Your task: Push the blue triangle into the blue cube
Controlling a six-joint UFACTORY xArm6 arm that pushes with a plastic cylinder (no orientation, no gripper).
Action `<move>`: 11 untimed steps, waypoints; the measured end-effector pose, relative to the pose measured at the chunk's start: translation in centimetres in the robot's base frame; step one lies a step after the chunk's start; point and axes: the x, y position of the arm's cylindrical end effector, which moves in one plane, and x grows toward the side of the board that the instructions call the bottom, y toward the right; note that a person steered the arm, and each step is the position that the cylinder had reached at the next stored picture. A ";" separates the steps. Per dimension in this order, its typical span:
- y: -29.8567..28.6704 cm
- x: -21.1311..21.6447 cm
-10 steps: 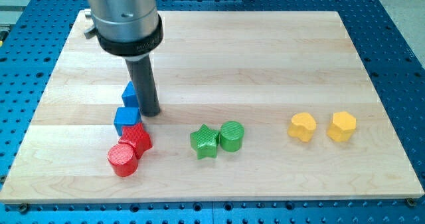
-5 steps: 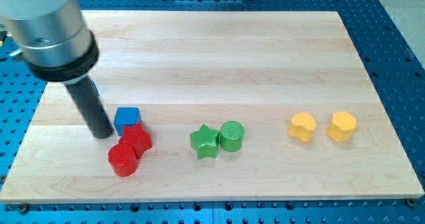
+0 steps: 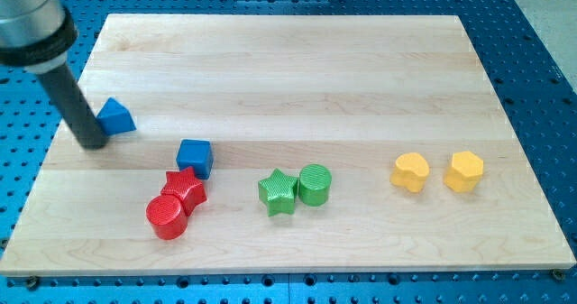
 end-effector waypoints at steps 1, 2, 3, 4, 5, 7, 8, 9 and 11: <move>4.3 -2.3; 3.2 -4.5; 2.0 -7.0; 6.8 -6.2; 11.1 -2.3; 12.1 -5.0; 15.7 -5.4; 16.3 -5.0; 13.4 -1.0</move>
